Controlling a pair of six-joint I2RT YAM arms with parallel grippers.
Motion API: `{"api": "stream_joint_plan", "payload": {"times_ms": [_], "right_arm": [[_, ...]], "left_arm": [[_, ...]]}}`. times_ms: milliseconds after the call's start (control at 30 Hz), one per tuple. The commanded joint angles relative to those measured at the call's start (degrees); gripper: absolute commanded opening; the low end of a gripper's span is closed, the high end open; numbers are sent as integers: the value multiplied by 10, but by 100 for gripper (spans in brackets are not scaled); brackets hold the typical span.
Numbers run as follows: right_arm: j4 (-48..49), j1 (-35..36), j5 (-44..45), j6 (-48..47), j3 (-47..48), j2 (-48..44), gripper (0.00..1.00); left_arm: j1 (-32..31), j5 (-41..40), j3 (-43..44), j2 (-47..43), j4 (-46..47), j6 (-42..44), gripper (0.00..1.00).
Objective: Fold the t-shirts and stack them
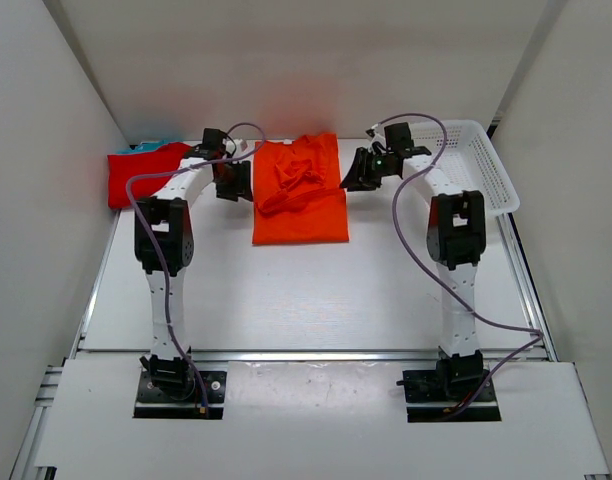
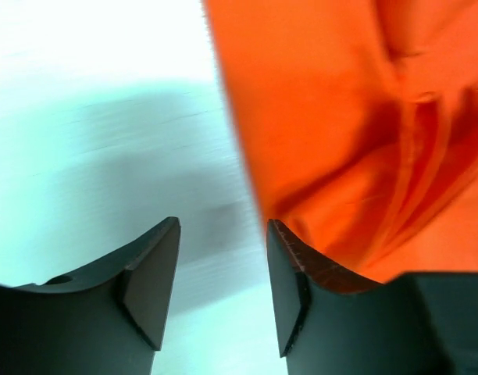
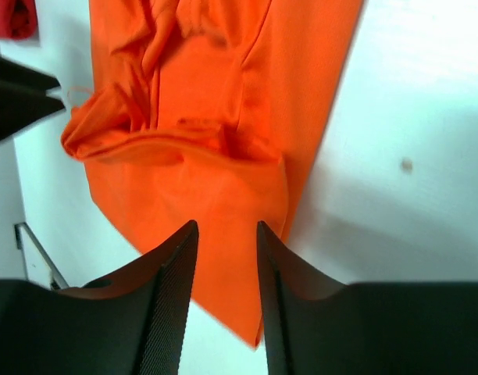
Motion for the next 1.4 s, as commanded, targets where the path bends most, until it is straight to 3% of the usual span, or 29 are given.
{"api": "stream_joint_plan", "payload": {"times_ms": [0,133,233,300,433,467,900,1067,1333,1367], "right_arm": [[-25,7,34,-32,-48,-99,37],[-15,1,42,-10,-171,-168,42],[-1,10,46,-14,-237,-196,53],[10,20,34,-12,-256,-189,54],[37,17,-17,36,-266,-154,59],[39,22,-14,40,-265,-143,59],[13,44,10,41,-314,-128,61],[34,35,-10,49,-355,-132,56],[75,27,-38,65,-356,-126,12],[75,29,-41,66,-358,-128,6]], "left_arm": [[-6,-41,-15,-74,6,31,58],[-24,-50,-117,-162,26,83,59],[-31,-21,-207,-205,25,82,60],[-40,-13,-247,-213,35,68,61],[-53,-9,-245,-197,38,48,65],[-55,-9,-245,-188,37,46,70],[-89,-34,-264,-132,53,23,69],[-95,-20,-249,-110,45,19,43],[-100,-12,-249,-110,52,12,2],[-104,-17,-252,-113,54,15,0]]}}
